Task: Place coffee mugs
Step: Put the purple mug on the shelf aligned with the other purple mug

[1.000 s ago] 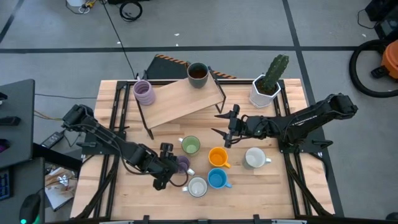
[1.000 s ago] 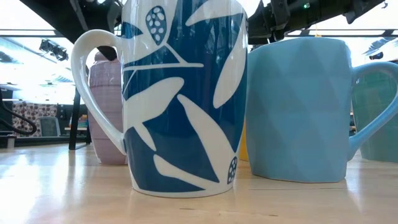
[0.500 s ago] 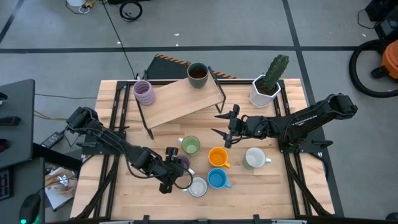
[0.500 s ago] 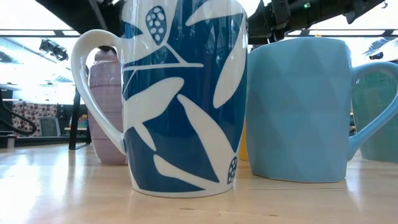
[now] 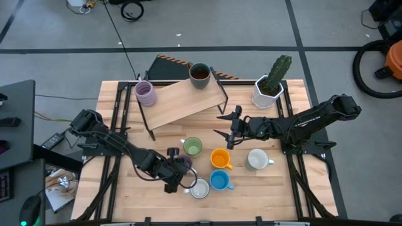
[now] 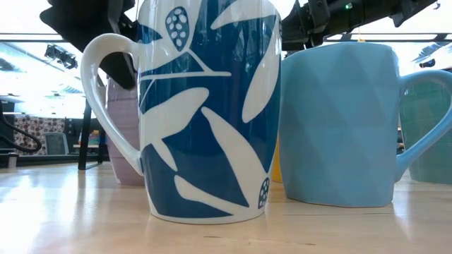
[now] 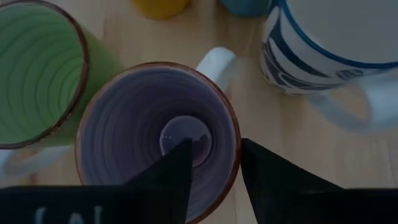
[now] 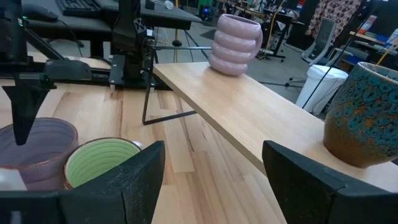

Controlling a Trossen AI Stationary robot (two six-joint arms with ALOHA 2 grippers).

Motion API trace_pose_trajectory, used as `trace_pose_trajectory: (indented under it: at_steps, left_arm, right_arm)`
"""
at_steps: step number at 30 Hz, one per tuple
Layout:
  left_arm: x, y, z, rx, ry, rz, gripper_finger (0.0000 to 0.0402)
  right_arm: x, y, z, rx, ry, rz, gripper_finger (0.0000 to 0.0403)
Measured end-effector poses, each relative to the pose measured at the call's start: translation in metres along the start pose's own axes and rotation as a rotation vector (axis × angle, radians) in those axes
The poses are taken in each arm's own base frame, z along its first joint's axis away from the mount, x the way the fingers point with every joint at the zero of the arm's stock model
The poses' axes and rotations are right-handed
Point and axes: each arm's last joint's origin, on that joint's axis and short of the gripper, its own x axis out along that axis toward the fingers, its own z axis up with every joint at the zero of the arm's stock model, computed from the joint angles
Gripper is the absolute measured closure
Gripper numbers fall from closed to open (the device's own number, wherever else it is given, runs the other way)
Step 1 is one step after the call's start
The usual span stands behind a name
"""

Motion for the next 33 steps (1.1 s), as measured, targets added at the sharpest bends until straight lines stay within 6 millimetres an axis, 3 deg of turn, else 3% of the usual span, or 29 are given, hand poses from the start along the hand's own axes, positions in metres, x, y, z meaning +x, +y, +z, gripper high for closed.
trace_pose_trajectory:
  at_steps: [18, 24, 33]
  left_arm:
    - [0.006, -0.002, -0.006, 0.015, 0.084, -0.056, 0.0377]
    - [-0.01, 0.002, -0.009, 0.049, 0.117, -0.092, 0.0378]
    - [-0.054, 0.018, -0.011, 0.136, 0.093, -0.202, 0.0378]
  right_arm:
    - [0.0, 0.0, 0.0, -0.001, 0.004, 0.001, 0.0128]
    - [0.0, 0.0, 0.0, 0.002, 0.004, 0.001, 0.0128]
    - [0.0, 0.0, 0.0, 0.003, 0.003, 0.001, 0.0128]
